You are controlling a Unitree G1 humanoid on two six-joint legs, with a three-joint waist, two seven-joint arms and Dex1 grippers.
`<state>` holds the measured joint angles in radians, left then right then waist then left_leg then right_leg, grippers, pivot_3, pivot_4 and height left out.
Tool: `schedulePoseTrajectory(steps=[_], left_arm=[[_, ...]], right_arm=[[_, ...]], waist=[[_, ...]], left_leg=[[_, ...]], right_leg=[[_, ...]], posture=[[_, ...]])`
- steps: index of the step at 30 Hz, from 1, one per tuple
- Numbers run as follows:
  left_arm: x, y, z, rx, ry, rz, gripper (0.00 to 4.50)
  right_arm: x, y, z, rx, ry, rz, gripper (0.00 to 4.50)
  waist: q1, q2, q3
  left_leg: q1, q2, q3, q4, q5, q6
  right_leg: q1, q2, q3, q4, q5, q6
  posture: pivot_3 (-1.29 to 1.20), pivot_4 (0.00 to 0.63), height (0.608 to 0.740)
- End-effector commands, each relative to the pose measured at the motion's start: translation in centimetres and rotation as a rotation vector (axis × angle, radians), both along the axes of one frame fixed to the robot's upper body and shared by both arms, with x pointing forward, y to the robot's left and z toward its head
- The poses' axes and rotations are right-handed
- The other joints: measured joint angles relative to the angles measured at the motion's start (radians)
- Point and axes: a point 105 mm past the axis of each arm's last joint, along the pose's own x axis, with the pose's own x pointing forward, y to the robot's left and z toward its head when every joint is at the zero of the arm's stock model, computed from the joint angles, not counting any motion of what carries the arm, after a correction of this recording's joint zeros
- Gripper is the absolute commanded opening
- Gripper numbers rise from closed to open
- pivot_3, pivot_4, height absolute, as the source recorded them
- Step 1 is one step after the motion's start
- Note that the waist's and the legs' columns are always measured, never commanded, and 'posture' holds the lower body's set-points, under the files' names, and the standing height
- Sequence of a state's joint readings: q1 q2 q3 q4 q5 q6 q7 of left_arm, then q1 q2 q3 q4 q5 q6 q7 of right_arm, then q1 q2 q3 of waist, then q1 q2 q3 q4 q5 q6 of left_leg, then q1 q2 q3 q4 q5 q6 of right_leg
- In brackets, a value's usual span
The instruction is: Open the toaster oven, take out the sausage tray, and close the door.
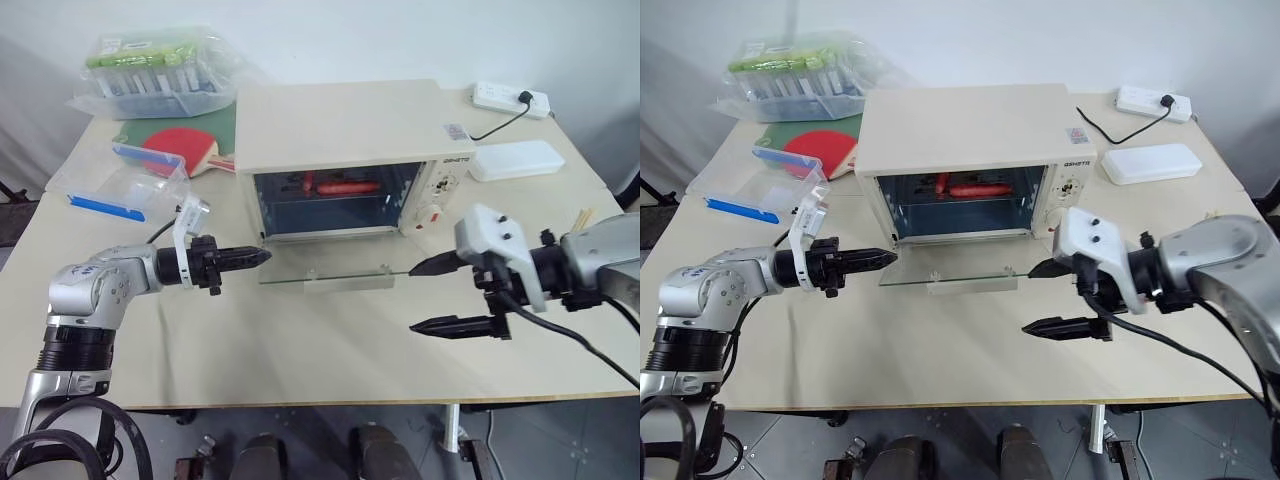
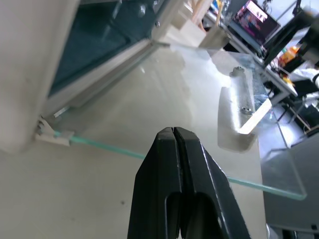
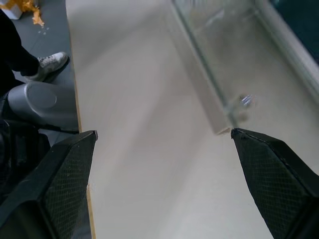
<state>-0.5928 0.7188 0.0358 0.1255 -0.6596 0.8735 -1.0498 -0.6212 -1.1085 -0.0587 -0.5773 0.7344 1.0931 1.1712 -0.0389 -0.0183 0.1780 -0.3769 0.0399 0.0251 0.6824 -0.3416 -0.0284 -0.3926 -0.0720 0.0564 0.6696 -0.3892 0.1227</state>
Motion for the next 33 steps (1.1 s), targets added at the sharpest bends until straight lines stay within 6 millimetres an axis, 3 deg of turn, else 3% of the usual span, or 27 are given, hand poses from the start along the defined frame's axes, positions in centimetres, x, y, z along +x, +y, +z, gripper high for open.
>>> schedulePoseTrajectory(steps=[1,5,9,13,16,22,27,32,33], left_arm=[[-0.1,-0.4,0.2,0.043,-0.030,-0.032,0.01],[-0.4,-0.4,-1.8,0.144,-0.016,-0.051,0.01],[-0.6,-0.6,-2.4,0.171,-0.010,-0.067,0.01],[-0.9,-0.7,-3.2,0.208,-0.012,-0.070,0.01],[-1.0,-0.8,-3.6,0.221,-0.030,-0.066,0.01],[-1.0,-0.8,-2.6,0.133,-0.093,-0.008,0.01],[-1.1,-0.1,0.3,-0.079,-0.292,0.158,0.01],[-2.4,0.5,0.0,-0.119,-0.272,0.231,0.01],[-2.6,0.7,-0.2,-0.130,-0.248,0.262,0.19]], right_arm=[[0.4,0.6,2.6,0.074,-0.114,0.002,4.50],[2.8,3.2,4.9,0.207,-0.275,-0.048,4.50],[4.3,4.8,4.4,0.177,-0.342,-0.098,4.50],[5.9,7.6,2.4,0.142,-0.409,-0.135,4.50],[7.7,8.4,1.4,0.104,-0.492,-0.196,4.50],[11.2,9.1,0.8,0.068,-0.661,-0.338,4.50],[13.6,9.9,-0.9,0.005,-0.770,-0.434,4.50],[14.4,10.6,-2.2,-0.055,-0.849,-0.405,4.50],[14.4,10.8,-2.5,-0.070,-0.868,-0.387,4.50]], waist=[[0.001,0.000,0.000],[-0.007,0.000,0.000],[-0.010,0.000,0.000],[-0.015,0.000,0.000],[-0.017,0.000,0.000],[-0.020,0.000,0.000],[-0.025,0.000,0.000],[-0.043,0.000,0.000],[-0.046,0.000,0.000]], left_leg=[[0.000,0.000,0.001,0.000,0.000,0.000],[0.000,0.000,0.002,0.000,0.001,0.000],[-0.002,0.000,0.000,0.000,0.001,0.000],[-0.003,-0.002,-0.002,0.000,0.001,0.000],[-0.004,-0.004,-0.002,0.000,0.001,0.000],[-0.004,-0.006,-0.003,0.000,0.001,0.001],[-0.005,-0.006,-0.004,0.001,0.001,0.001],[-0.012,-0.007,-0.007,0.003,0.002,0.001],[-0.012,-0.008,-0.008,0.003,0.002,0.001]], right_leg=[[0.000,0.000,0.000,0.000,0.000,0.000],[-0.001,0.001,0.000,0.000,0.000,0.000],[-0.004,-0.001,0.000,0.004,0.000,0.000],[-0.005,-0.004,-0.001,0.005,0.000,0.000],[-0.005,-0.005,-0.001,0.006,0.000,0.000],[-0.006,-0.006,-0.004,0.008,0.000,0.000],[-0.006,-0.007,-0.011,0.010,0.000,0.000],[-0.014,-0.009,-0.020,0.019,0.000,0.000],[-0.015,-0.010,-0.021,0.020,0.000,0.000]], posture=[[0.00,0.150,0.740],[0.00,0.150,0.740],[0.00,0.150,0.740],[0.00,0.150,0.740],[0.00,0.150,0.740],[0.00,0.150,0.740],[0.00,0.150,0.740],[0.00,0.150,0.740],[0.00,0.150,0.740]])
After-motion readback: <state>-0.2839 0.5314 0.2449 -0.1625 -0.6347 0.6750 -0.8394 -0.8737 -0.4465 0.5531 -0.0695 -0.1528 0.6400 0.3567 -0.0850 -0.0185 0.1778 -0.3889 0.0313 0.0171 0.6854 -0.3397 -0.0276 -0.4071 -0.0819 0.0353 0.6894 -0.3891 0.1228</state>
